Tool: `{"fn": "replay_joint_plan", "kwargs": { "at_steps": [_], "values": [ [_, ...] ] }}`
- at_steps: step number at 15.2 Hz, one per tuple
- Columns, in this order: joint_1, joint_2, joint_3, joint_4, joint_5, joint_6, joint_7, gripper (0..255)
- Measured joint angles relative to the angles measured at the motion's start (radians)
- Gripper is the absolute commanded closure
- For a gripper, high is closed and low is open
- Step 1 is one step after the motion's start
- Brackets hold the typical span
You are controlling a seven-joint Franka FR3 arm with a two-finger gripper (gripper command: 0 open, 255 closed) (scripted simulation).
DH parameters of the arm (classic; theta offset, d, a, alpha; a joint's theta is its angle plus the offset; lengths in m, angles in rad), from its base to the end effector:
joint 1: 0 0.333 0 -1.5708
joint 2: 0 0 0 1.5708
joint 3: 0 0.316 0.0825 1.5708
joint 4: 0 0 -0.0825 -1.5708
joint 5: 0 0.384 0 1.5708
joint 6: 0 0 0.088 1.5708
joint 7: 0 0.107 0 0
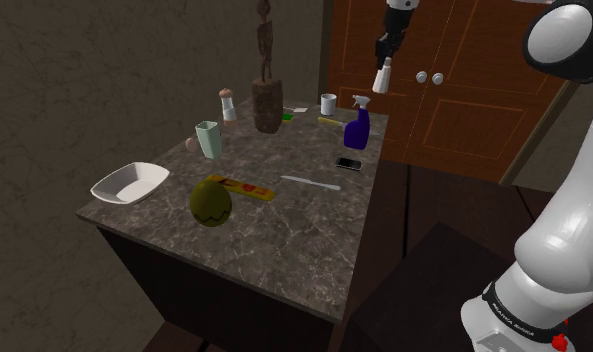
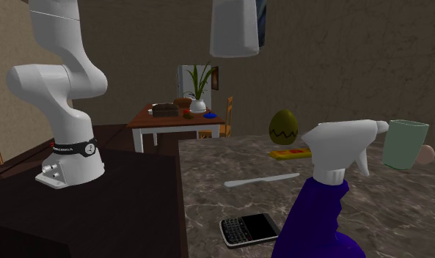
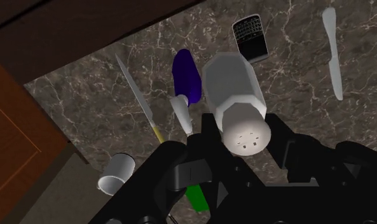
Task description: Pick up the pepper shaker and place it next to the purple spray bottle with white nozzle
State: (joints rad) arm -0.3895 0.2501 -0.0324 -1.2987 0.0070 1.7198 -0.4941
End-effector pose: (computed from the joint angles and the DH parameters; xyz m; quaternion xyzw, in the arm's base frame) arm 0.5900 -0.2609 0.6193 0.9957 0.0366 0.0764 0.0382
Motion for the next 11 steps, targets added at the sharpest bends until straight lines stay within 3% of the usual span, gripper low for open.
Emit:
{"fn": "replay_joint_plan", "kwargs": {
  "at_steps": [11],
  "values": [
    [-0.001, -0.03, -0.001, -0.191, 0.0, 0.161, -0.004, 255]
  ]
}}
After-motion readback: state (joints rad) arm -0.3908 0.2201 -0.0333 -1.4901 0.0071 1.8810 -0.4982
